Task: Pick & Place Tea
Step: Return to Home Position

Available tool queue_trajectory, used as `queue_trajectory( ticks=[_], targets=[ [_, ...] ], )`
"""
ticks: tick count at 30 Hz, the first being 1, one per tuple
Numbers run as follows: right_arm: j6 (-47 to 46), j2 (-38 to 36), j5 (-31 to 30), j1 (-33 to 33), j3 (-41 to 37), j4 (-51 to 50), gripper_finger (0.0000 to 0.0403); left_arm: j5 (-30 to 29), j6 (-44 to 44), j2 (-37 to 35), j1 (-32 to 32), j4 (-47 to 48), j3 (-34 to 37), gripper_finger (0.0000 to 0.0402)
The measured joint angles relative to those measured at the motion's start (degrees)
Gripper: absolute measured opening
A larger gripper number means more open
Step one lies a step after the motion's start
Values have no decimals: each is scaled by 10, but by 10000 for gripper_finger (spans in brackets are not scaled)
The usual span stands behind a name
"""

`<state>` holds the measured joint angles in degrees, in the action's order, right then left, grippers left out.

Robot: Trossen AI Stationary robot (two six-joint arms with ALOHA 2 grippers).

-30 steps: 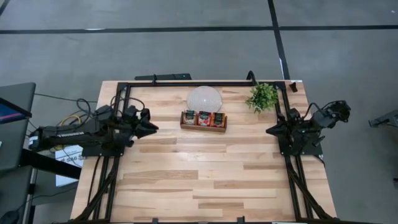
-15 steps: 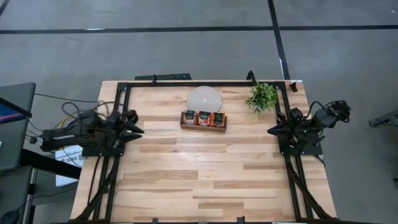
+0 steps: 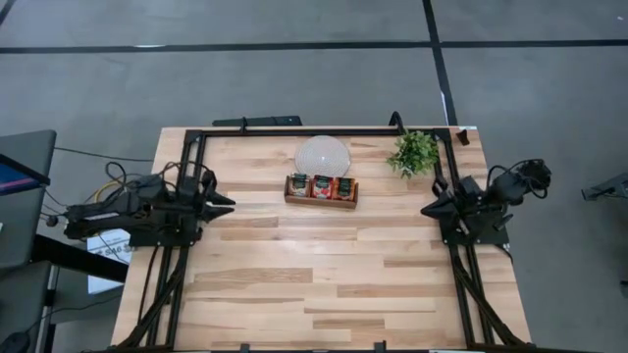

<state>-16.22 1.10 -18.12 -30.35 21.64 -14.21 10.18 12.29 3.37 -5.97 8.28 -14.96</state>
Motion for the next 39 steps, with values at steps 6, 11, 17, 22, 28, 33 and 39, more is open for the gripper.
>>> queue_trajectory(
  ticks=[6, 11, 17, 22, 28, 33, 39],
  targets=[
    [-12, 0, 0, 0, -45, 33, 4, -5, -13, 1, 0, 5, 25, 83],
    [-8, 0, 26, 0, -89, 83, 4, -6, -13, 2, 0, -5, 41, 83],
    [51, 0, 120, 0, -129, 158, 4, 0, -13, 2, 0, -35, 61, 83],
    [73, 0, 167, 0, -142, 177, 4, 7, -11, 2, 0, -80, 87, 83],
    [57, 0, 118, 11, -143, 134, 4, -1, -9, 1, 0, -88, 99, 83],
    [60, 0, 110, 41, -142, 118, 4, -43, -7, 2, 0, -83, 100, 83],
    [76, 0, 153, 63, -156, 111, 4, -64, 11, 2, 0, -72, 100, 83]
  ],
)
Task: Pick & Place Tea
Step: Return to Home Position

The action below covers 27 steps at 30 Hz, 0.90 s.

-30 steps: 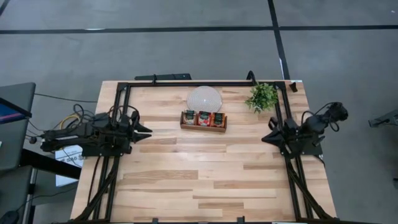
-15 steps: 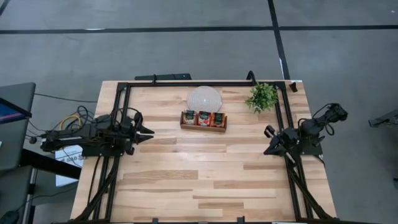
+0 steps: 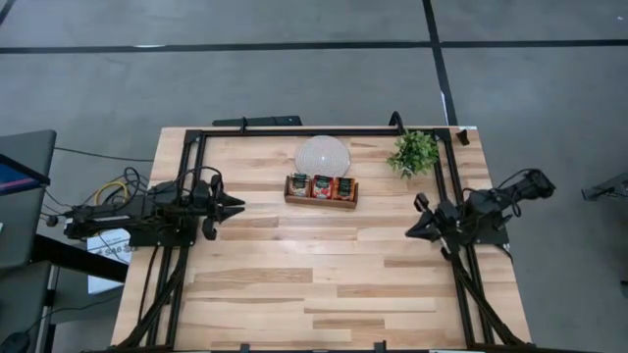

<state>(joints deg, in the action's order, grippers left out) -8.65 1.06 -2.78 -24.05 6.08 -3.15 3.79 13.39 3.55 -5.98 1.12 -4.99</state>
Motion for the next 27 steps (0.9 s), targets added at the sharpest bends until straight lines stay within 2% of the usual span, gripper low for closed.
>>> queue_trajectory(
  ticks=[11, 27],
  targets=[
    [1, 0, -1, 42, -9, -13, 4, 0, 14, 0, 0, 7, 0, 83],
    [-38, 0, -1, 43, -9, -11, 4, 0, 14, 0, 0, 9, 0, 83]
  ],
)
